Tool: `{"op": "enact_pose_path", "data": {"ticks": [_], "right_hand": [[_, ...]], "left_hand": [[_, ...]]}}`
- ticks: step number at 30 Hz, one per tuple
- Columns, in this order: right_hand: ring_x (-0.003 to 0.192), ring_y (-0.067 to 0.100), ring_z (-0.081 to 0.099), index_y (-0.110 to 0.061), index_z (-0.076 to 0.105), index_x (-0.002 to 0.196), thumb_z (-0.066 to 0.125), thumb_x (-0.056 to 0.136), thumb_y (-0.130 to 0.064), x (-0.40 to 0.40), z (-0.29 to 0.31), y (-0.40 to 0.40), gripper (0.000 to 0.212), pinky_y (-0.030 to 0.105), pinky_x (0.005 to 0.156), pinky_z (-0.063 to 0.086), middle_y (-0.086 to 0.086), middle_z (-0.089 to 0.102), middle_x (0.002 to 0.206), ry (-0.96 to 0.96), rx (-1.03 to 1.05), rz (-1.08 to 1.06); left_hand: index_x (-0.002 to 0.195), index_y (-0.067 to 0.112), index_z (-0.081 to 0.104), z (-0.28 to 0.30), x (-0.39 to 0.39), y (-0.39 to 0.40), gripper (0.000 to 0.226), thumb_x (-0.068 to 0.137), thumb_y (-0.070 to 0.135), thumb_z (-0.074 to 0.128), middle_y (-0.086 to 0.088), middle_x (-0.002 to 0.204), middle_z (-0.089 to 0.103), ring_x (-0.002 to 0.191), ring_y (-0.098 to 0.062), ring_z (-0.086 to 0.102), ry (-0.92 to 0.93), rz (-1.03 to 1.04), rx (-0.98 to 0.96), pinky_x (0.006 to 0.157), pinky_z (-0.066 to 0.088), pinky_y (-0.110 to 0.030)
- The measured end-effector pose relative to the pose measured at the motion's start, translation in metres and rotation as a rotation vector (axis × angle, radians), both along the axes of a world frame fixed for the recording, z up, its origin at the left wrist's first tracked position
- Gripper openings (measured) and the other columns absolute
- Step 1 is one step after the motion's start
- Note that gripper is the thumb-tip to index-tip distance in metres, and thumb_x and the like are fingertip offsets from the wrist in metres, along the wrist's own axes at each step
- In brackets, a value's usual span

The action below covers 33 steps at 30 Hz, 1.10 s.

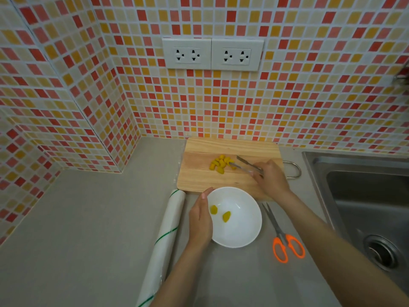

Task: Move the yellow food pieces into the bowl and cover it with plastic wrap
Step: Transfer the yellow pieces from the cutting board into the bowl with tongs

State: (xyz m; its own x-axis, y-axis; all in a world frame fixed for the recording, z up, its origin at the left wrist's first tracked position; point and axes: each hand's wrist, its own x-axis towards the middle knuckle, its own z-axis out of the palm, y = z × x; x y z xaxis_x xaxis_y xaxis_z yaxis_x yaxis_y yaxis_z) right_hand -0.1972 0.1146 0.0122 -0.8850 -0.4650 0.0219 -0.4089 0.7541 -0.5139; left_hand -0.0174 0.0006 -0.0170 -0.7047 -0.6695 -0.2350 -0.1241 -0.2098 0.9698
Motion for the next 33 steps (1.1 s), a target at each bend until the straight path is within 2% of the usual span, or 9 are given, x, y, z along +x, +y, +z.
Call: {"op": "enact_pose_path", "data": {"ticks": [3, 8, 14, 18, 21, 25, 27, 30, 33], "right_hand": [[0.093, 0.038, 0.057, -0.009, 0.066, 0.107, 0.057, 0.089, -0.022, 0.003, -0.017, -0.016, 0.024, 0.037, 0.072, 0.045, 0.019, 0.054, 0.105, -0.014, 0.033, -0.039], [0.086, 0.031, 0.056, -0.013, 0.069, 0.102, 0.054, 0.09, -0.022, 0.008, -0.027, -0.019, 0.021, 0.032, 0.065, 0.039, 0.013, 0.054, 0.096, 0.021, -0.014, -0.071], [0.081, 0.03, 0.056, -0.009, 0.069, 0.108, 0.058, 0.089, -0.015, 0.02, -0.015, 0.003, 0.023, 0.035, 0.066, 0.044, 0.015, 0.058, 0.09, 0.087, -0.141, -0.051], [0.071, 0.022, 0.056, -0.008, 0.07, 0.108, 0.062, 0.086, -0.009, 0.049, 0.007, 0.028, 0.023, 0.027, 0.063, 0.041, 0.009, 0.059, 0.082, 0.154, -0.276, 0.028], [0.068, 0.011, 0.053, -0.012, 0.07, 0.108, 0.065, 0.084, -0.009, 0.078, 0.017, 0.049, 0.025, 0.014, 0.061, 0.036, 0.001, 0.056, 0.079, 0.143, -0.281, 0.149], [0.069, -0.004, 0.046, -0.017, 0.066, 0.116, 0.067, 0.083, -0.016, 0.1, 0.021, 0.064, 0.033, 0.009, 0.06, 0.032, -0.015, 0.042, 0.077, 0.072, -0.187, 0.221], [0.067, -0.003, 0.045, -0.018, 0.065, 0.117, 0.067, 0.083, -0.015, 0.101, 0.025, 0.066, 0.035, 0.009, 0.061, 0.032, -0.014, 0.04, 0.076, 0.074, -0.181, 0.221], [0.065, -0.002, 0.044, -0.019, 0.064, 0.119, 0.067, 0.082, -0.014, 0.094, 0.031, 0.065, 0.037, 0.009, 0.06, 0.032, -0.013, 0.041, 0.076, 0.105, -0.209, 0.199], [0.067, 0.007, 0.046, -0.015, 0.064, 0.119, 0.066, 0.084, -0.016, 0.075, 0.031, 0.055, 0.036, 0.017, 0.06, 0.035, 0.001, 0.05, 0.081, 0.143, -0.181, 0.138]], "left_hand": [[0.106, 0.037, 0.064, -0.001, 0.0, 0.0, 0.036, 0.1, 0.034, 0.029, 0.018, 0.11, 0.066, 0.102, 0.007, 0.058, -0.002, -0.004, 0.003, 0.079, 0.044, -0.012], [0.104, 0.04, 0.064, -0.001, 0.0, -0.001, 0.036, 0.099, 0.036, 0.029, 0.023, 0.108, 0.066, 0.097, 0.014, 0.059, -0.01, -0.011, -0.003, 0.073, 0.046, -0.004], [0.104, 0.039, 0.065, -0.001, 0.0, -0.001, 0.036, 0.1, 0.036, 0.029, 0.022, 0.105, 0.066, 0.098, 0.01, 0.059, -0.008, -0.005, -0.002, 0.078, 0.045, -0.012], [0.111, 0.032, 0.065, -0.001, 0.0, 0.0, 0.037, 0.1, 0.034, 0.03, 0.018, 0.111, 0.065, 0.104, 0.003, 0.057, 0.011, -0.003, 0.001, 0.083, 0.045, -0.017], [0.113, 0.029, 0.065, 0.0, -0.001, 0.0, 0.038, 0.1, 0.033, 0.03, 0.013, 0.112, 0.066, 0.105, -0.001, 0.058, 0.02, -0.001, 0.009, 0.086, 0.046, -0.02], [0.103, 0.036, 0.065, 0.002, 0.0, 0.001, 0.036, 0.1, 0.033, 0.029, 0.019, 0.101, 0.067, 0.088, 0.014, 0.061, 0.017, -0.01, -0.006, 0.07, 0.046, -0.005], [0.1, 0.039, 0.064, 0.004, 0.001, 0.001, 0.035, 0.1, 0.033, 0.029, 0.021, 0.099, 0.066, 0.087, 0.014, 0.061, 0.012, -0.007, -0.012, 0.068, 0.045, -0.005], [0.106, 0.035, 0.064, 0.003, 0.001, 0.002, 0.036, 0.1, 0.034, 0.029, 0.015, 0.106, 0.066, 0.097, 0.004, 0.06, 0.015, -0.003, 0.0, 0.077, 0.046, -0.015], [0.104, 0.039, 0.064, 0.003, 0.001, 0.002, 0.035, 0.099, 0.036, 0.029, 0.022, 0.105, 0.064, 0.095, 0.01, 0.058, 0.015, -0.003, -0.015, 0.071, 0.044, -0.007]]}}
